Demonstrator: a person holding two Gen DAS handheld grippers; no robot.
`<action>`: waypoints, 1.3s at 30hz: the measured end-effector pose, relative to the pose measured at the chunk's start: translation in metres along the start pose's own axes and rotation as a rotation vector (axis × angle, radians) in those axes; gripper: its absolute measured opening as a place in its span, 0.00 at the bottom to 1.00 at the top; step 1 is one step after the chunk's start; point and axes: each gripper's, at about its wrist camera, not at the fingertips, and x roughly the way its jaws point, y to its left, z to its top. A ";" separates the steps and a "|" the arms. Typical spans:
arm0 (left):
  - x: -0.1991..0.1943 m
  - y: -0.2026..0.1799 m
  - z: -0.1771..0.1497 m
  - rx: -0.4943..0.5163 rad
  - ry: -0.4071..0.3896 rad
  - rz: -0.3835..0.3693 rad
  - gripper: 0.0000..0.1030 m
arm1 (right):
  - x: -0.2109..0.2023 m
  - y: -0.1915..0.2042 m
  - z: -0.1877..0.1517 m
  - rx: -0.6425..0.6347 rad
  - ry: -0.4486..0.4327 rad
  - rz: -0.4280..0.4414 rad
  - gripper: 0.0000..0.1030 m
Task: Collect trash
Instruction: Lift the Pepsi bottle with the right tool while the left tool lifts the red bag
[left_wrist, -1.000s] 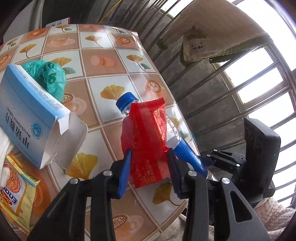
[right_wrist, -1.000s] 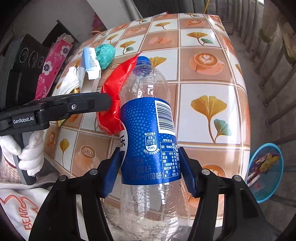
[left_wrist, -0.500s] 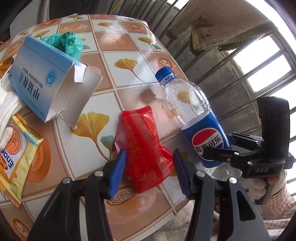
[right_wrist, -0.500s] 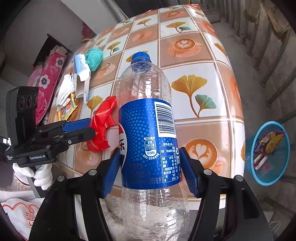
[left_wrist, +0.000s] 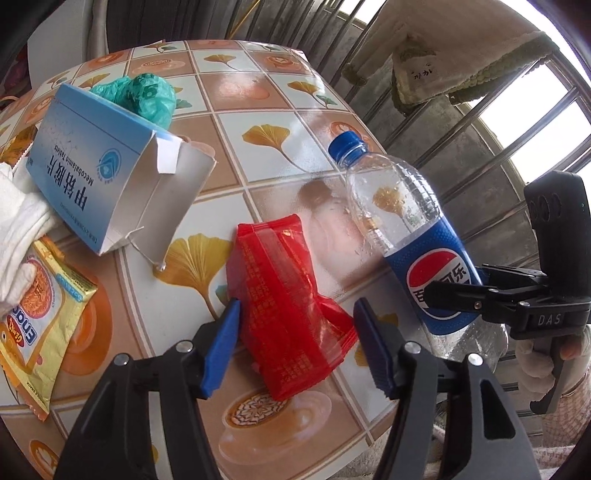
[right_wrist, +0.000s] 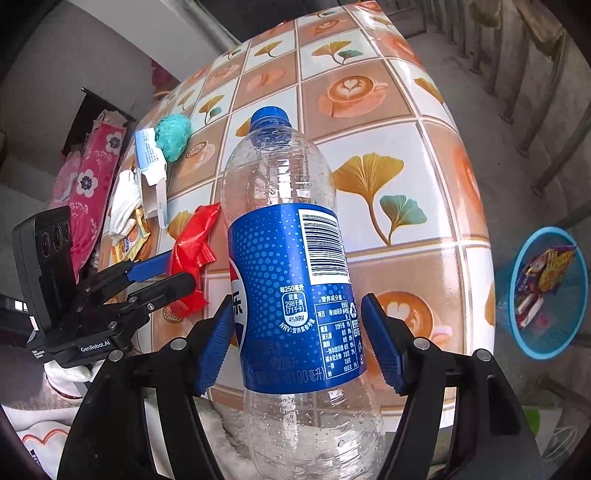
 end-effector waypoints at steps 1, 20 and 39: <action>0.001 -0.001 0.000 0.008 -0.005 0.012 0.57 | 0.001 0.000 0.000 0.000 0.001 0.000 0.64; 0.000 -0.011 -0.001 0.082 -0.026 0.066 0.23 | -0.015 -0.013 -0.005 0.036 -0.025 0.021 0.58; -0.007 -0.031 -0.001 0.177 -0.067 0.114 0.21 | -0.022 -0.010 -0.003 0.031 -0.053 0.014 0.57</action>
